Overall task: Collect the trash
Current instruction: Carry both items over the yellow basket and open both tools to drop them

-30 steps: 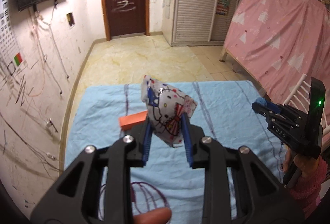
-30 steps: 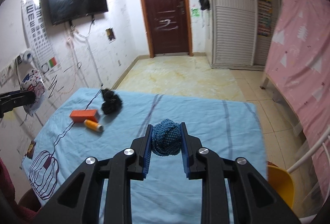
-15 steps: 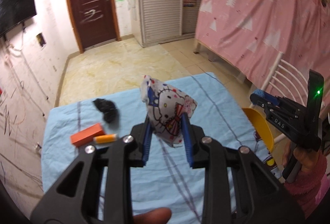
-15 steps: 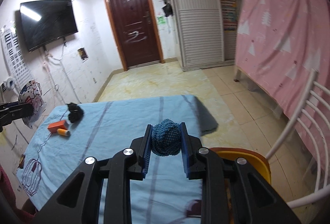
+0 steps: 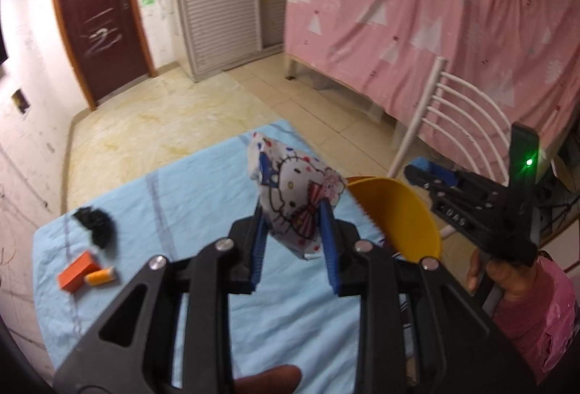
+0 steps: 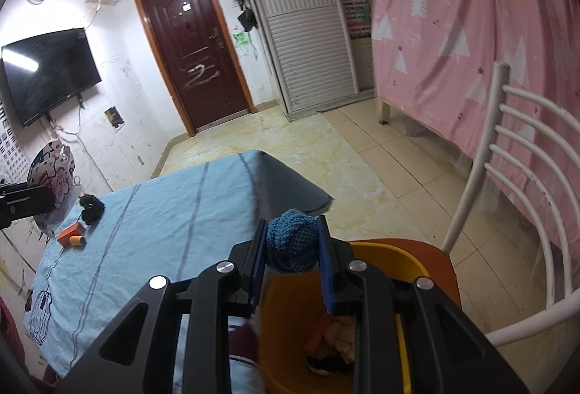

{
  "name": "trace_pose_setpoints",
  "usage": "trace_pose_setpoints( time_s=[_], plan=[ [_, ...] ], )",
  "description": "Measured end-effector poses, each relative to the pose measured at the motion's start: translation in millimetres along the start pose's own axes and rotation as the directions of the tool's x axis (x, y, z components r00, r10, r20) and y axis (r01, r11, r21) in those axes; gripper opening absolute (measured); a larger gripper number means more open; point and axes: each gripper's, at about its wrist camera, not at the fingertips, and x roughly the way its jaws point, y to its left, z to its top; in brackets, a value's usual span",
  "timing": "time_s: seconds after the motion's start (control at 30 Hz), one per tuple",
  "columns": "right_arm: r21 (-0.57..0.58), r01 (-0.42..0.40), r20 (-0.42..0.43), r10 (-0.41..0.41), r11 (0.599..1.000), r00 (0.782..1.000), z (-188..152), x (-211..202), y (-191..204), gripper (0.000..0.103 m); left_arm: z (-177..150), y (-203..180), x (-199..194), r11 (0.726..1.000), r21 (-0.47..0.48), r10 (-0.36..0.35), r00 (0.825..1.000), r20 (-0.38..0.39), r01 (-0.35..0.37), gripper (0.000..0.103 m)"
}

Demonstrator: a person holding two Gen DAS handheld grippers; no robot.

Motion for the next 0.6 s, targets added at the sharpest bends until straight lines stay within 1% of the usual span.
trace_pose_setpoints(
  time_s=[0.13,0.3,0.43,0.53,0.6],
  plan=[
    [0.031,0.01,-0.013,-0.01,0.999,1.0,-7,3,-20,0.019,13,-27,22,0.998,0.028,-0.047,0.999,-0.019,0.048,0.026],
    [0.063,0.004,-0.028,-0.002,0.998,1.0,-13,10,-37,0.019,27,-54,44,0.997,0.037,-0.073,0.996,-0.044,0.075,0.026],
    [0.088,0.002,-0.048,0.003,0.996,0.999,-18,17,-47,0.022,36,-78,62,0.995,0.054,-0.082,0.994,-0.069,0.086,0.026],
    [0.111,0.011,-0.053,-0.005,0.994,0.999,-21,19,-56,0.025,41,-95,77,0.993,0.08,-0.08,0.992,-0.096,0.088,0.031],
    [0.121,0.016,-0.053,-0.01,0.993,0.999,-24,19,-62,0.029,42,-101,82,0.992,0.099,-0.07,0.992,-0.102,0.08,0.041]
  ],
)
